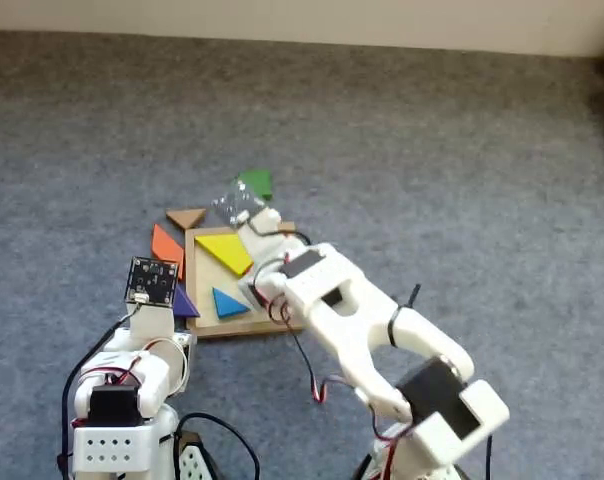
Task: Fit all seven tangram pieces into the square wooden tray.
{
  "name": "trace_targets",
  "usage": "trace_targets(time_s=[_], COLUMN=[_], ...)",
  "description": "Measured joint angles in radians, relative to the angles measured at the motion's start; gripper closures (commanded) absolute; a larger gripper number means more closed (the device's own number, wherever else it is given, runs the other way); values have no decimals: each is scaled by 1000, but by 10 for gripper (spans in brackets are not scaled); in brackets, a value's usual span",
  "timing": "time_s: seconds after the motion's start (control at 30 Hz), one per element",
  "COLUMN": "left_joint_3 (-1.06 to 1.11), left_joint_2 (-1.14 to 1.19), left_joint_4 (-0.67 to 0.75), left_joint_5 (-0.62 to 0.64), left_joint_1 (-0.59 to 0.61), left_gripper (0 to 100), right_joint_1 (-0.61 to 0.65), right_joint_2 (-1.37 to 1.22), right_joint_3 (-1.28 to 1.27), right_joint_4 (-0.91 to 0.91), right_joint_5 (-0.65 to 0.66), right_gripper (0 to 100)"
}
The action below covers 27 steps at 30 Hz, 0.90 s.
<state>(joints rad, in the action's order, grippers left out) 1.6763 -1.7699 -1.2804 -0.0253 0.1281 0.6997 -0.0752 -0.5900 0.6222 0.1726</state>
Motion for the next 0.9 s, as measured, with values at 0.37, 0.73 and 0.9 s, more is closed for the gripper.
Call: trace_targets(time_s=[0.37,0.73,0.9], left_joint_3=[0,0,0], left_joint_2=[0,0,0], left_joint_4=[0,0,0], left_joint_5=[0,0,0], left_joint_1=[0,0,0], left_gripper=[860,860,860], right_joint_1=[-127,-213,-209], right_joint_2=[-118,-123,-11], right_joint_3=[222,219,219], right_joint_4=[230,249,250], right_joint_5=[0,0,2], right_gripper=[951,951,945])
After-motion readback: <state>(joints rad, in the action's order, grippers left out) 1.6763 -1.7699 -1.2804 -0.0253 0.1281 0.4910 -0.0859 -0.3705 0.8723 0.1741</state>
